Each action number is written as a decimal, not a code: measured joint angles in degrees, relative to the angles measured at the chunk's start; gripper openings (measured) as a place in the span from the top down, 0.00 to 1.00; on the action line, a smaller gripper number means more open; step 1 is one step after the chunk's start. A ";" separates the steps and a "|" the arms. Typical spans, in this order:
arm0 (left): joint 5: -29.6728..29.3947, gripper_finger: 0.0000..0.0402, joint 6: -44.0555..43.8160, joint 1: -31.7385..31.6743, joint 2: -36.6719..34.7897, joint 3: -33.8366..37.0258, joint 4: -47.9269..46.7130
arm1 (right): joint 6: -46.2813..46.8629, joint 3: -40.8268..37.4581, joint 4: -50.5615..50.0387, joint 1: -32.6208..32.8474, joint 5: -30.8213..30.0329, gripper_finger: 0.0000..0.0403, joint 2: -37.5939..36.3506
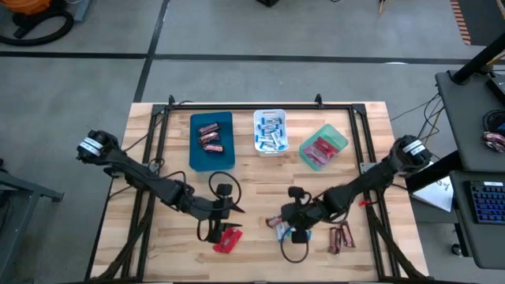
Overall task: Sort candy
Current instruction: Put the brown chocolate into the blue bin, then put the white chocolate into the white bin
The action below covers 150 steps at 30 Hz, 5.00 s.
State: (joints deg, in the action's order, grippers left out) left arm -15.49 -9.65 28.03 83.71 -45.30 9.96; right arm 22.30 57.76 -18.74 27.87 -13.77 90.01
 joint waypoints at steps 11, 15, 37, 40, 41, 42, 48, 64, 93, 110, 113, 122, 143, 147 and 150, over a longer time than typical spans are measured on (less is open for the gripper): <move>-3.60 0.52 14.59 -0.58 6.27 0.01 10.87 | -2.32 0.00 10.96 -7.73 10.39 0.90 0.40; -3.61 0.52 17.78 -1.11 8.22 0.02 14.66 | -2.36 0.00 12.47 -9.51 14.71 0.90 0.38; -3.21 0.88 21.83 -2.75 12.31 0.02 20.94 | -2.34 0.00 14.08 -10.41 15.75 0.90 0.38; -3.19 0.97 21.74 -2.73 12.20 0.02 21.04 | -1.83 -0.07 14.83 -10.52 15.79 0.88 0.42; -3.19 0.97 21.72 -2.73 12.12 0.00 21.02 | -1.46 -0.07 15.06 -10.63 15.83 0.87 0.42; -3.23 0.96 21.68 -2.73 12.04 -0.08 20.93 | -1.06 -0.09 15.32 -10.64 15.90 0.84 0.42; -3.54 0.99 22.59 -3.20 9.80 -1.20 17.19 | 0.62 -0.09 15.72 -11.90 15.82 0.66 -0.51; -8.74 1.00 16.60 -13.39 -11.22 -1.55 -22.19 | -1.22 0.00 3.53 -17.81 10.00 0.48 -13.99; -4.46 0.99 17.70 -53.77 0.05 -1.60 -20.86 | -3.47 0.00 1.87 -18.17 4.12 0.48 -12.65; 0.66 0.73 14.74 -53.72 1.49 -1.62 -22.56 | -1.32 0.00 0.18 -18.17 4.92 0.48 -12.65; 1.57 0.68 13.71 -53.62 -0.42 -1.62 -24.95 | 0.01 0.00 -1.27 -18.17 6.37 0.48 -12.69; 7.35 0.66 4.80 -46.46 -11.45 -0.74 -25.72 | 6.85 0.00 -7.14 -15.50 14.34 0.48 -12.70; -8.64 0.68 -1.85 -16.28 -14.27 3.08 -10.84 | 18.87 0.00 -10.26 6.61 11.64 0.57 1.43; -8.63 0.68 -2.60 -15.66 -14.26 3.08 -10.89 | 22.96 0.00 -10.33 8.12 11.12 0.57 4.52; -8.63 0.68 -2.91 -15.48 -14.26 3.08 -10.90 | 24.81 0.00 -10.57 8.67 10.77 0.57 6.90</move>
State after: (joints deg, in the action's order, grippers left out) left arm -24.12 -12.56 12.55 69.45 -42.22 -0.94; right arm 47.11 57.76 -29.31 36.54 -3.00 96.91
